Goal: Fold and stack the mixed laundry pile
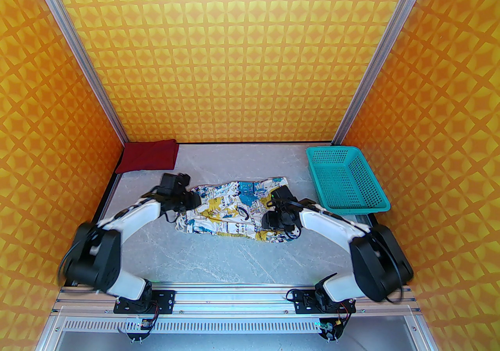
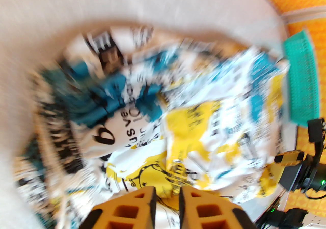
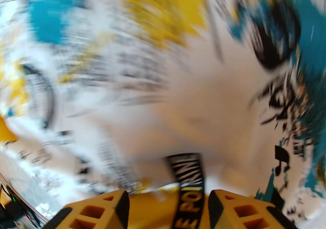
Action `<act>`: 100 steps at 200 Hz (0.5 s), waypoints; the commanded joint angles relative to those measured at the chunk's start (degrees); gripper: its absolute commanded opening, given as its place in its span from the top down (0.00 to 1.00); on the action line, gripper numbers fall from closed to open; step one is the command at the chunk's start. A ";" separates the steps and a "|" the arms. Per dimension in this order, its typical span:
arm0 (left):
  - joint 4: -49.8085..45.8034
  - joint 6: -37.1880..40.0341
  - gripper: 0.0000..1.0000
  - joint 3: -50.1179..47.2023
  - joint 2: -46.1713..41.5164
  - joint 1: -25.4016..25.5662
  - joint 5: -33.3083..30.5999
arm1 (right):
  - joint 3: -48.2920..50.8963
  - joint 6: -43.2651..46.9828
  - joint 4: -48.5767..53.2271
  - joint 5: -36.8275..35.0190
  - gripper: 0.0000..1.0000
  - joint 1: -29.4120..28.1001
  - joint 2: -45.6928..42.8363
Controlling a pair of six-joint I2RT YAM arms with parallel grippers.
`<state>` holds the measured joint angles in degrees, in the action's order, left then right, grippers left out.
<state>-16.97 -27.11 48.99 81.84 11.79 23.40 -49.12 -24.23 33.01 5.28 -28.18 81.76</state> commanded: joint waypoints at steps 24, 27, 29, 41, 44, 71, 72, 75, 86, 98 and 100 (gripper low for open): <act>-1.44 0.47 0.72 -5.36 -6.14 -5.06 4.01 | -8.90 7.80 -1.51 -6.22 0.41 -6.03 2.24; -1.42 0.48 0.72 -5.16 -6.21 -4.98 4.34 | -9.41 7.53 -1.12 -6.99 0.40 -6.01 2.65; -1.47 0.42 0.72 -5.03 -6.16 -4.79 4.48 | -9.79 7.35 -0.87 -7.46 0.40 -5.98 2.80; -1.40 0.46 0.72 -3.93 -5.96 -3.32 4.97 | -11.09 6.48 -0.73 -8.42 0.39 -4.81 3.99; -1.44 0.53 0.72 -3.62 -5.79 -2.81 5.03 | -11.32 6.32 -0.78 -8.20 0.39 -4.44 4.20; -1.20 0.95 0.73 -0.22 -2.56 1.66 5.07 | -16.06 5.09 2.21 -8.38 0.39 0.01 7.89; -1.16 0.98 0.73 -0.13 -2.39 1.83 5.03 | -16.48 5.01 2.42 -8.36 0.39 0.40 8.24; -0.91 0.89 0.73 0.15 -1.92 2.28 5.02 | -16.78 4.92 2.69 -8.36 0.40 0.76 8.75; -0.01 0.76 0.74 1.03 0.06 3.97 5.01 | -19.31 4.27 3.86 -8.22 0.41 3.19 11.20; 1.16 0.42 0.76 2.05 2.39 5.35 5.04 | -21.77 3.19 4.34 -7.41 0.44 5.85 14.65; 1.37 0.31 0.76 2.20 2.85 5.57 5.07 | -22.21 2.93 4.40 -7.04 0.45 6.19 15.12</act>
<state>-17.37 -26.92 48.60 80.79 14.96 26.85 -66.67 -19.18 34.54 -1.13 -26.04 91.92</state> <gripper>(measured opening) 0.249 0.573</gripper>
